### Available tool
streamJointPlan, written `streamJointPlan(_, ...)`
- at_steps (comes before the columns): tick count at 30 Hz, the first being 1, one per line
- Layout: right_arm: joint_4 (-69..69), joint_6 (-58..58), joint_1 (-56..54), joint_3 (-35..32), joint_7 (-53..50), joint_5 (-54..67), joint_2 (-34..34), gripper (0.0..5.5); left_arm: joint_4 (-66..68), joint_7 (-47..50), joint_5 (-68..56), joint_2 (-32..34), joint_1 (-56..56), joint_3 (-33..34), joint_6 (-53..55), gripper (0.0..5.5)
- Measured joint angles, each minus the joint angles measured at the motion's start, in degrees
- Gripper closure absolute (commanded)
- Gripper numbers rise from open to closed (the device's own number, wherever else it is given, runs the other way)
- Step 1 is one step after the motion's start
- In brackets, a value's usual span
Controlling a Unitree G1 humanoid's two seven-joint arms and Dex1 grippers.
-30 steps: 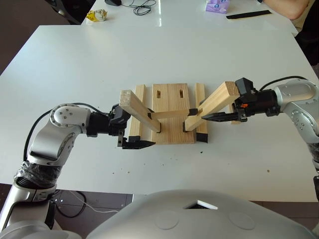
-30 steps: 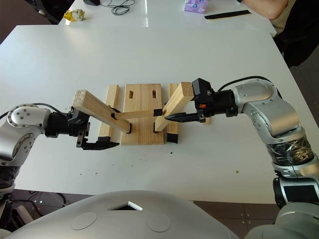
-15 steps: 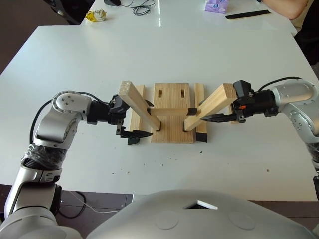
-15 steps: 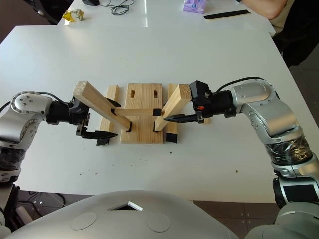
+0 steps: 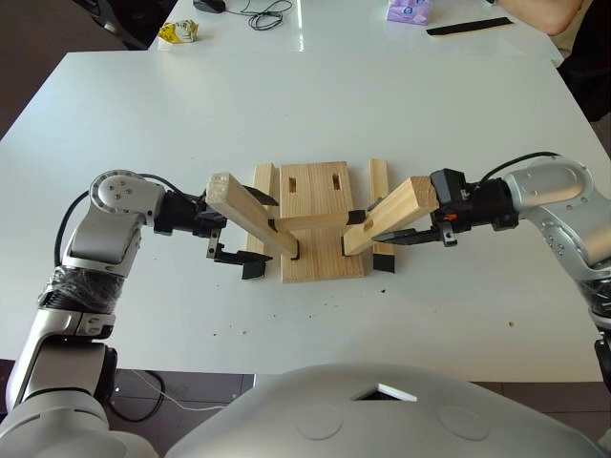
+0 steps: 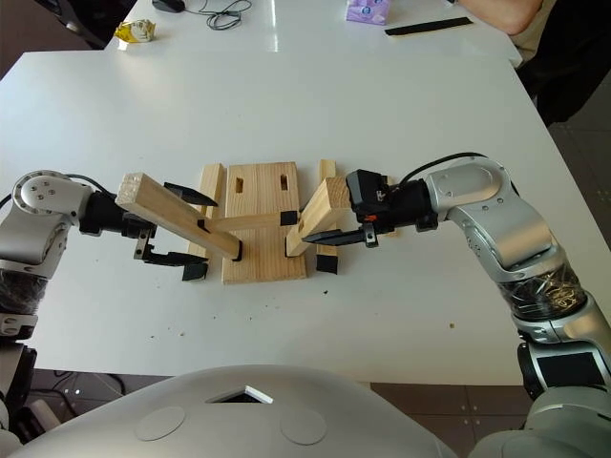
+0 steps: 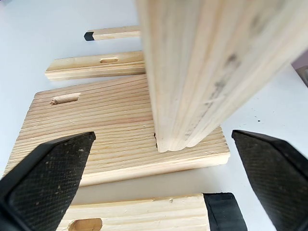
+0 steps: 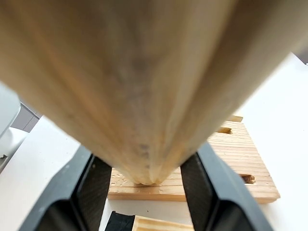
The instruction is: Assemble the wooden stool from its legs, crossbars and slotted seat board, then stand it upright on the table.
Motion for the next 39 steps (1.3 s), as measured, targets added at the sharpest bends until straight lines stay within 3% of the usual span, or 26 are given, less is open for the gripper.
streamJointPlan(3,0.0,-0.1,0.0,0.1,-0.2,0.0,0.0,3.48,0.3,0.1,0.0,-0.1,-0.9,0.1,-0.1,0.24)
streamJointPlan(7,0.1,-0.2,-0.4,0.7,-0.3,-0.1,0.2,3.48,13.5,3.9,4.8,-3.0,-9.5,-0.2,-3.2,0.24)
streamJointPlan(16,0.3,-0.3,-0.8,1.0,-0.2,-0.1,0.4,3.48,29.4,7.0,9.3,-8.9,-20.8,-0.3,-9.6,0.24)
streamJointPlan(25,2.0,-0.4,-3.3,2.9,0.4,-0.5,1.8,3.48,24.8,4.0,8.8,-16.6,-23.9,-3.3,-5.1,0.24)
streamJointPlan(39,5.5,-0.4,-5.4,3.4,1.5,-1.3,4.1,3.48,13.7,-1.2,6.9,-16.2,-20.8,-5.2,0.6,0.24)
